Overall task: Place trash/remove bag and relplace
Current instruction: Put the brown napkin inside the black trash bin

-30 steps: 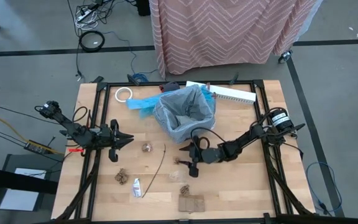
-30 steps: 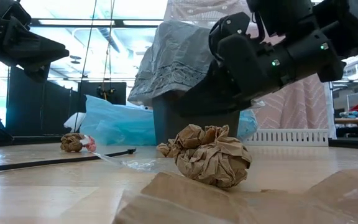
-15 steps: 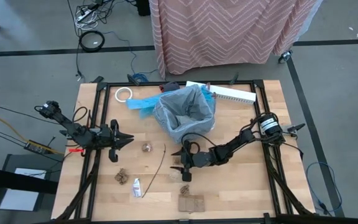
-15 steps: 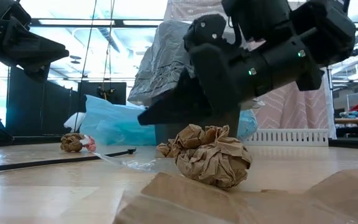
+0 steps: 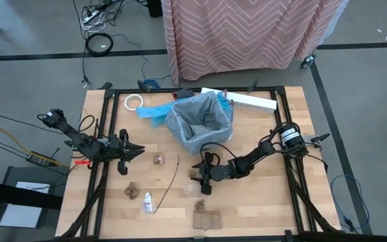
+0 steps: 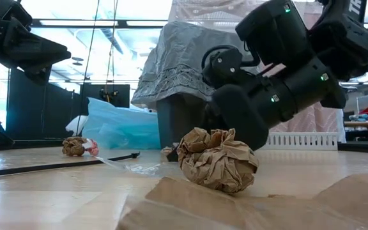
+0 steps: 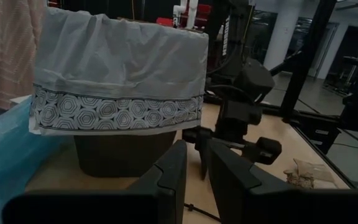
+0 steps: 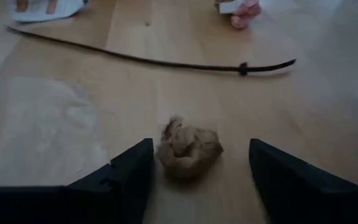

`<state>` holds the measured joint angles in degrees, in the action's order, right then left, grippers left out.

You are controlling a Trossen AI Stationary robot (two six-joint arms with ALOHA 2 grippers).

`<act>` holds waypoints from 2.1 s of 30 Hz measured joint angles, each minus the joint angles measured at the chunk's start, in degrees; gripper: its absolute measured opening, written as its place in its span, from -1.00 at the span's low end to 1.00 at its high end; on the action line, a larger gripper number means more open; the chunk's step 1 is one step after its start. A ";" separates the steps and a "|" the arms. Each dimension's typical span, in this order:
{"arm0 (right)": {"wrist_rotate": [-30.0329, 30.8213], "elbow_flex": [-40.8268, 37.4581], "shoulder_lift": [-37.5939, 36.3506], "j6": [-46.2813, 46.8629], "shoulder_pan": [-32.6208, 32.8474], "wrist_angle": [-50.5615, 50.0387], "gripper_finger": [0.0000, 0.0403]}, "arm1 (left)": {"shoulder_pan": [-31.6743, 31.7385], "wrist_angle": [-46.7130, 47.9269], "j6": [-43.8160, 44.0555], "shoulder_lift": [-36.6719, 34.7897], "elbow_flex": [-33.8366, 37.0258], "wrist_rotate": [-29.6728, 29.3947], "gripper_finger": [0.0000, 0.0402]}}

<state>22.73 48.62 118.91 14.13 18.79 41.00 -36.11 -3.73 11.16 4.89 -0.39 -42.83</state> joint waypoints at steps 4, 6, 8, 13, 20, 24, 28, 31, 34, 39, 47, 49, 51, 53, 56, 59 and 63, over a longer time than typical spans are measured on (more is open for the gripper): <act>0.18 -0.19 0.00 0.68 -0.17 -0.20 -0.07 | 0.01 -0.02 0.02 0.00 0.01 0.02 -0.64; 0.21 -0.19 0.00 0.68 -0.15 -0.54 -0.26 | 0.01 -0.02 0.02 0.00 0.01 0.02 -0.64; 0.43 -0.19 0.00 0.68 -0.17 -0.75 -0.47 | 0.02 -0.02 0.03 0.00 0.01 0.00 -0.64; 0.42 -0.17 0.00 0.68 -0.15 -0.55 -0.93 | 0.01 -0.02 0.10 0.00 -0.01 0.00 -0.64; 0.34 -0.12 -0.21 2.34 0.47 0.55 -0.89 | 0.01 -0.01 1.32 0.00 0.00 0.00 -0.64; -0.03 1.29 -1.93 2.32 2.04 0.99 -0.96 | -0.01 0.00 1.33 0.00 -0.01 0.00 -0.64; -0.02 2.24 -6.33 -0.42 4.00 0.85 -0.94 | 0.00 0.00 1.33 0.00 -0.01 0.00 -0.64; 0.77 2.78 -11.92 -5.71 5.45 1.08 -0.95 | 0.00 0.01 1.32 0.00 0.00 0.00 -0.64; 5.23 2.80 -18.89 -13.54 7.14 -0.09 -0.97 | 0.01 0.00 1.32 0.00 0.01 0.00 -0.64; 17.69 2.82 -31.90 -29.30 8.63 -5.93 -0.97 | 0.00 0.02 1.31 0.00 0.01 0.00 -0.64; 25.49 2.80 -46.02 -34.74 -0.82 -20.09 -0.97 | 0.00 0.02 1.25 0.00 -0.01 -0.02 -0.64; 25.49 2.80 -47.38 -34.30 -3.47 -23.05 -0.97 | -0.01 0.02 1.22 0.00 0.01 -0.04 -0.64; 25.25 2.80 -48.08 -33.59 -5.57 -25.66 -0.95 | 0.01 0.02 1.21 0.00 0.00 -0.04 -0.64; 25.07 2.80 -48.15 -32.88 -7.39 -27.58 -0.89 | 0.00 0.02 1.18 0.00 0.00 -0.04 -0.64; 23.10 2.80 -47.71 -29.54 -9.91 -30.92 -0.84 | 0.00 0.02 1.15 0.00 -0.01 -0.06 -0.64; 17.91 2.76 -47.12 -26.84 -11.74 -34.69 -0.83 | 0.00 0.02 1.13 0.00 -0.01 -0.06 -0.64; 17.57 2.69 -47.09 -27.96 -11.21 -36.35 -0.74 | 0.00 0.04 1.11 0.00 -0.01 -0.04 -0.64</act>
<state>40.30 51.31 71.82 -13.84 7.57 4.64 -36.11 -3.68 12.27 4.89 -0.40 -42.87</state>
